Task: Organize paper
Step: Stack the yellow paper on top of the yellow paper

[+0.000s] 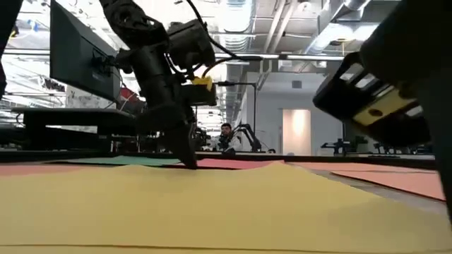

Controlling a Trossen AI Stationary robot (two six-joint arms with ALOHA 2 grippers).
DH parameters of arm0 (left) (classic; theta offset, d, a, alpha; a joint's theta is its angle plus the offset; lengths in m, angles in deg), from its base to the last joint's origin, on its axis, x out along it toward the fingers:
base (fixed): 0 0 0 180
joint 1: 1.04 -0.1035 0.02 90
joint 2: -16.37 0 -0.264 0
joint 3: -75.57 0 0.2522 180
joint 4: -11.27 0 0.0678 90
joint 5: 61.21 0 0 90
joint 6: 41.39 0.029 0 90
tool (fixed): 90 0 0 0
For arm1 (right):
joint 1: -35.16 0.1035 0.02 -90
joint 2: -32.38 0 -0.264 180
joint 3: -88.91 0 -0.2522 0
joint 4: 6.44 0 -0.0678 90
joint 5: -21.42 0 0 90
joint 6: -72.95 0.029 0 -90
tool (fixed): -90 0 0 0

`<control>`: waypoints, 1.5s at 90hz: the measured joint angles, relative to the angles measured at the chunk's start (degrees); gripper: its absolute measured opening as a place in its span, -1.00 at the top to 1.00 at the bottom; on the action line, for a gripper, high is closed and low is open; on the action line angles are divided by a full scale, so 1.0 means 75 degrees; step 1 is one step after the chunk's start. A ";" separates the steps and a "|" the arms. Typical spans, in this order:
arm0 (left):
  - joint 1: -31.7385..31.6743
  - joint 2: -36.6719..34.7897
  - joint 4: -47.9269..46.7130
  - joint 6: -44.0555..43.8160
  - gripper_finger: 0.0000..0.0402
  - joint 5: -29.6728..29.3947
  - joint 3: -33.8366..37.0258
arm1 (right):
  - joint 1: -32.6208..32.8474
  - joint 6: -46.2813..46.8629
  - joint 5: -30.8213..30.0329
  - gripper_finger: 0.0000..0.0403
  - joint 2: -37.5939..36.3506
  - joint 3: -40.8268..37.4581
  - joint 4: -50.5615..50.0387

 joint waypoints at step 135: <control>0.0612 -0.0692 -0.1380 -0.0552 1.00 0.0081 0.0005 | -0.0177 0.0671 -0.0380 1.00 0.0147 -0.0012 -0.0402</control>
